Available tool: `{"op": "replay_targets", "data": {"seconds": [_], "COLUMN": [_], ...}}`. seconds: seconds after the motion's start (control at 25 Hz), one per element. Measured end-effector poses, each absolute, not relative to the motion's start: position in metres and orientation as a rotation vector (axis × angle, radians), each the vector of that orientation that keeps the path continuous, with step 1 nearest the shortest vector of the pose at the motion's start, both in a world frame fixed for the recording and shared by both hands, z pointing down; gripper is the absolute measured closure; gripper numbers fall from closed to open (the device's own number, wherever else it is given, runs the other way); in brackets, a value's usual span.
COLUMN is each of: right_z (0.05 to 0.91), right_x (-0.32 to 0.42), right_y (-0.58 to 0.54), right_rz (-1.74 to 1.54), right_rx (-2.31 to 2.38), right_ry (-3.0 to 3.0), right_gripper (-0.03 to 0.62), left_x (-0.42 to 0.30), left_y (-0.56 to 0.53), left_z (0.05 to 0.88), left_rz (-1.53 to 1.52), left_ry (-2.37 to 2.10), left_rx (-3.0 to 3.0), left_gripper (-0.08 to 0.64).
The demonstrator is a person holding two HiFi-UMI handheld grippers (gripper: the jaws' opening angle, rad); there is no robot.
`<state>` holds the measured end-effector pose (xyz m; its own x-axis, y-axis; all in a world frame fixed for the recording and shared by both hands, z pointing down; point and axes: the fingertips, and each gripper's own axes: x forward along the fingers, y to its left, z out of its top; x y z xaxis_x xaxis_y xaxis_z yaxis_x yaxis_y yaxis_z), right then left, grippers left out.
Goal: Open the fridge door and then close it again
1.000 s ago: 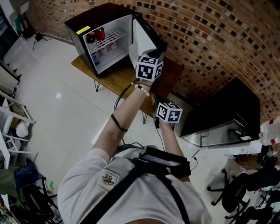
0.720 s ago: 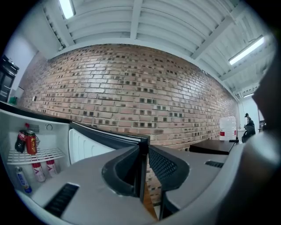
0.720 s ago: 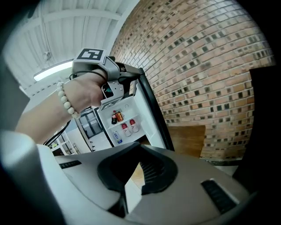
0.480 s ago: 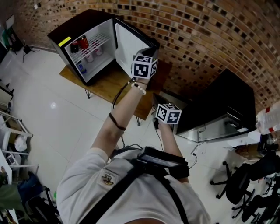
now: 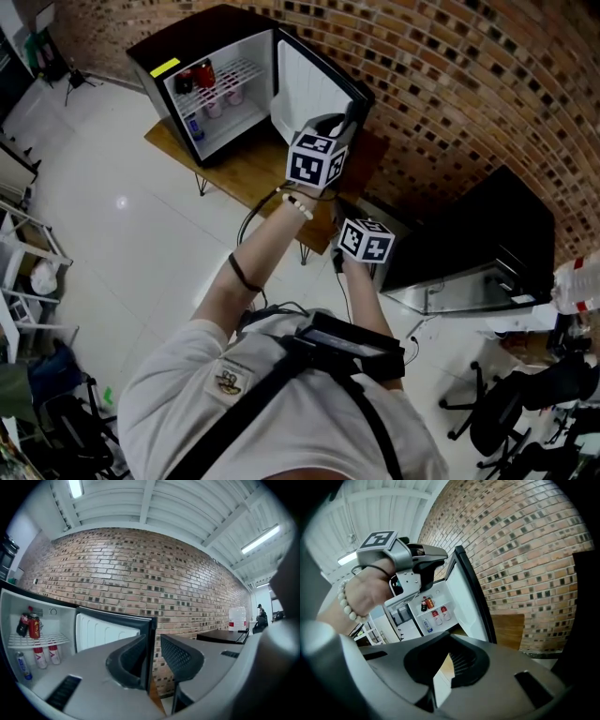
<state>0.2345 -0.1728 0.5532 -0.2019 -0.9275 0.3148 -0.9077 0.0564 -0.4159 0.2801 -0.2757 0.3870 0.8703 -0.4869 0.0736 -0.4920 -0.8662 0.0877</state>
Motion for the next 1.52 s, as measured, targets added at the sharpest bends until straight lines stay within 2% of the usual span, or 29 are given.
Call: {"op": "replay_targets", "data": {"seconds": [0.4,0.68,0.8,1.08,1.52], "right_z": [0.538,0.534,0.534,0.541,0.541], "right_x": [0.170,0.119,0.104,0.094,0.101], "right_y": [-0.195,-0.193,-0.193,-0.179,-0.174], "right_rz": [-0.811,-0.747,-0.745,-0.790,-0.795], "right_rx": [-1.802,-1.750,-1.729,-1.704,-1.777], "right_ry": [2.391,2.517,2.537,2.541,2.464], "right_gripper": [0.589,0.589,0.589,0.589,0.589], "left_x": [0.132,0.027,-0.003,-0.024,-0.033], "left_y": [-0.255,-0.240,-0.231,-0.206,-0.207], "left_z": [0.427,0.463,0.485,0.518,0.515], "left_rz": [0.097,0.201,0.248,0.294,0.269], "left_ry": [-0.973,-1.156,-1.179,-1.136,-1.085], "left_rx": [2.814,2.732,2.681,2.651,2.674], "left_gripper": [0.474,0.560,0.560,0.560,0.560]}}
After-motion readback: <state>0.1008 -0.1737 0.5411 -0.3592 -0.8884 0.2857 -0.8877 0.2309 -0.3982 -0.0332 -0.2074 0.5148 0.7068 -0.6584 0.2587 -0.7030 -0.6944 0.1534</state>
